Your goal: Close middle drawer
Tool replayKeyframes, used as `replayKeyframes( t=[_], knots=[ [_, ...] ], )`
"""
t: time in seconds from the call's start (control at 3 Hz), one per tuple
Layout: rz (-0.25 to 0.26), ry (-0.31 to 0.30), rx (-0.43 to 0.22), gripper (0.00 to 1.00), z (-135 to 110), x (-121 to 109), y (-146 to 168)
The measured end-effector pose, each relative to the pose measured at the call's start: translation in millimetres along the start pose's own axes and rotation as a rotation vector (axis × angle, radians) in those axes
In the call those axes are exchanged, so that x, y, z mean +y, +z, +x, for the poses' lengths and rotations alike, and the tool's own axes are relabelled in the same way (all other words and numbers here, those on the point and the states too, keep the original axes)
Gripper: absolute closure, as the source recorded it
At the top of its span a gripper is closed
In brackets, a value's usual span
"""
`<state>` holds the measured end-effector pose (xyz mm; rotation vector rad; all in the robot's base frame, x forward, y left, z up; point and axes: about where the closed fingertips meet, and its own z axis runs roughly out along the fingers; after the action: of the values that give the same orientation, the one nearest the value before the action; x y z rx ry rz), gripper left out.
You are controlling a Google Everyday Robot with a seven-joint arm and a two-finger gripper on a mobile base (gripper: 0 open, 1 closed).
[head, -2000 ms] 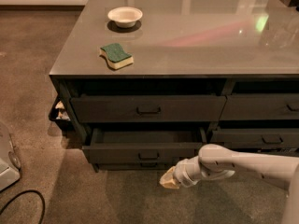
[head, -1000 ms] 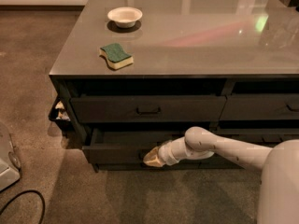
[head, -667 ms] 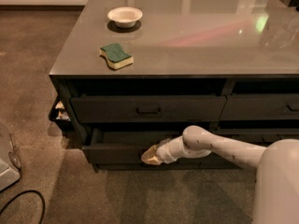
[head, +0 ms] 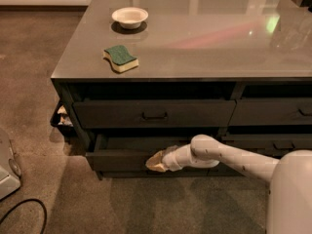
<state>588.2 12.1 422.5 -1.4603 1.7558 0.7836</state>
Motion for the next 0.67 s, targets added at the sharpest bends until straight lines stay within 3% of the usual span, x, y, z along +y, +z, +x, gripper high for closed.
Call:
replayKeyframes(
  t=[0.33, 0.67],
  knots=[
    [0.058, 0.021, -0.048, 0.12, -0.7, -3.3, -2.5],
    [0.094, 0.027, -0.081, 0.0, -4.5, -5.0, -2.9]
  ],
)
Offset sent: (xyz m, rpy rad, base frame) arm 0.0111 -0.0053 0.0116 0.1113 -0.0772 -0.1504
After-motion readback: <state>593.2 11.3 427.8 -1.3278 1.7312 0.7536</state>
